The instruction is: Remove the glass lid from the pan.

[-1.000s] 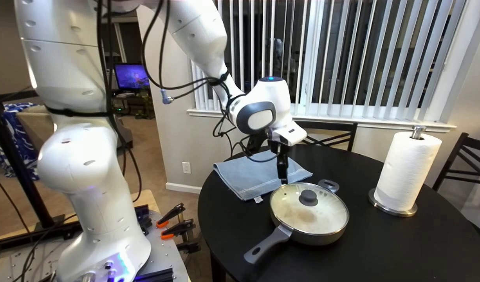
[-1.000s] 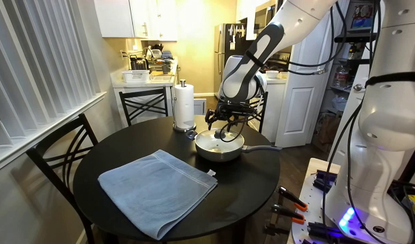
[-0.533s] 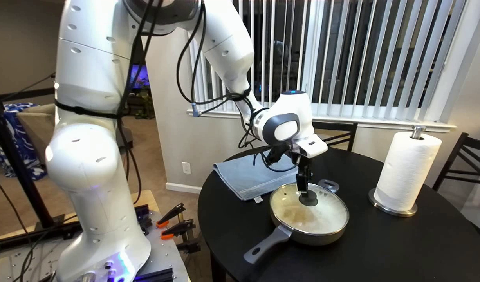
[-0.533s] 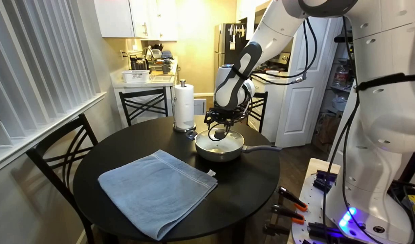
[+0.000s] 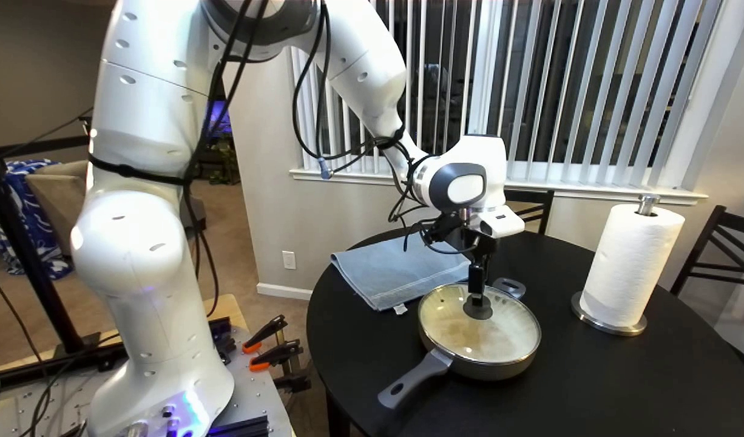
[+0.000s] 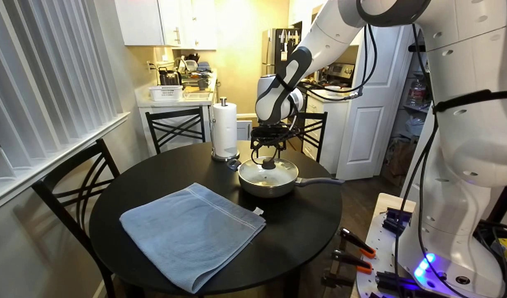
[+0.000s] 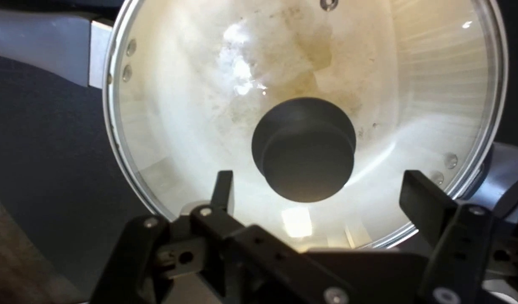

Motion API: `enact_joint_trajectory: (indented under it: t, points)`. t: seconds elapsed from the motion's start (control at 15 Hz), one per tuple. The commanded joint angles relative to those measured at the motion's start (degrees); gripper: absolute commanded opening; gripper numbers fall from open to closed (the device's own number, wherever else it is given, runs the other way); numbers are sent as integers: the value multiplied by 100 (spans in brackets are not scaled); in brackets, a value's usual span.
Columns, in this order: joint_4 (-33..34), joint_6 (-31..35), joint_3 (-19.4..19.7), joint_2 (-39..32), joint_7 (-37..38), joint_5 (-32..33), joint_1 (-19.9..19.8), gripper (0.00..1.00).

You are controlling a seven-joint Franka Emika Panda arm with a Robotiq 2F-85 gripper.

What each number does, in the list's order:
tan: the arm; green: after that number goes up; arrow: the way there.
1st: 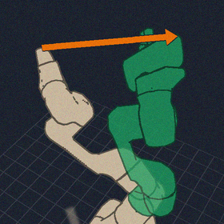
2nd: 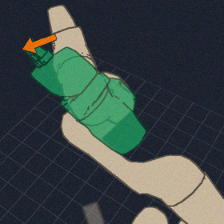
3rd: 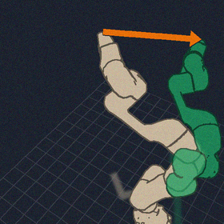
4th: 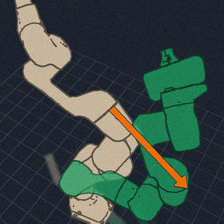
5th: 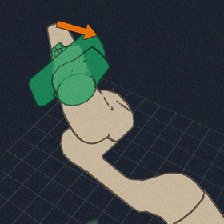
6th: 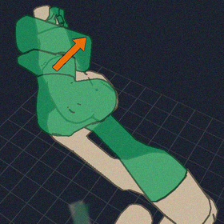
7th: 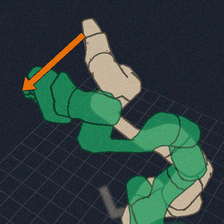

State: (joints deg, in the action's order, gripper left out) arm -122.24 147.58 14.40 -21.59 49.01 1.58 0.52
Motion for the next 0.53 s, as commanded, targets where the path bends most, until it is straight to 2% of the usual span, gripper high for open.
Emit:
enact_joint_trajectory:
  t: [0.0, 0.27, 0.47]
  points:
    - [307, -527, -170, -166, -78, -364, -205, 100]
    - [445, -999, -285, -413, -102, -816, -395, 100]
    - [447, -1011, -332, -518, -112, -1064, -485, 100]
